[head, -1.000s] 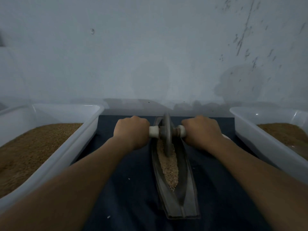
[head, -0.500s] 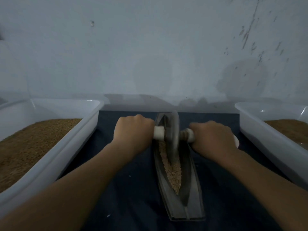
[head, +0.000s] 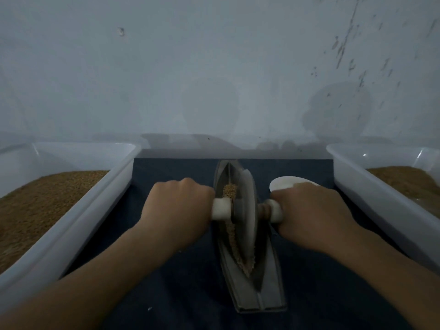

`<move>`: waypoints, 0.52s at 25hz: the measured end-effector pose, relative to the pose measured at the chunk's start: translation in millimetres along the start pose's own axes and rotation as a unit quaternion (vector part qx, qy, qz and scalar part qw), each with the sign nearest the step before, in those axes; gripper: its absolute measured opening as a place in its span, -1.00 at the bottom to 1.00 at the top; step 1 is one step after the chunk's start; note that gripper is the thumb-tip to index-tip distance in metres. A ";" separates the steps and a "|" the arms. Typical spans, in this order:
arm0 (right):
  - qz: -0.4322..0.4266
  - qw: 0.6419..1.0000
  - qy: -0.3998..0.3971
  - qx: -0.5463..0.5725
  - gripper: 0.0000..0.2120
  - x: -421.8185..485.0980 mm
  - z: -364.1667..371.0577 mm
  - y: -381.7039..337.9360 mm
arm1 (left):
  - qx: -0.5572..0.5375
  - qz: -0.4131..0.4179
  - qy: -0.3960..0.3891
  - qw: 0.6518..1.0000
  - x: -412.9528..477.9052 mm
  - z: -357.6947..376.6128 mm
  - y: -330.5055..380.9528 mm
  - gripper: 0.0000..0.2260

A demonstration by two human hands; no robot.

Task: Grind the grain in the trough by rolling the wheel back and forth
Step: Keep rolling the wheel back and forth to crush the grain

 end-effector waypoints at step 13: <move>-0.002 0.999 0.035 -0.027 -0.64 -18.3 -10.4 -3.7 | 0.008 0.041 0.011 0.999 -11.3 -10.6 6.3 -0.71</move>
Point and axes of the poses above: each hand's wrist, its own x-axis towards the middle knuckle, its own z-axis out of the palm, y = z × x, the point moved 6 cm from there along x, towards the middle knuckle, and after that the axes turned 4 degrees about -z, right-handed, at the moved point
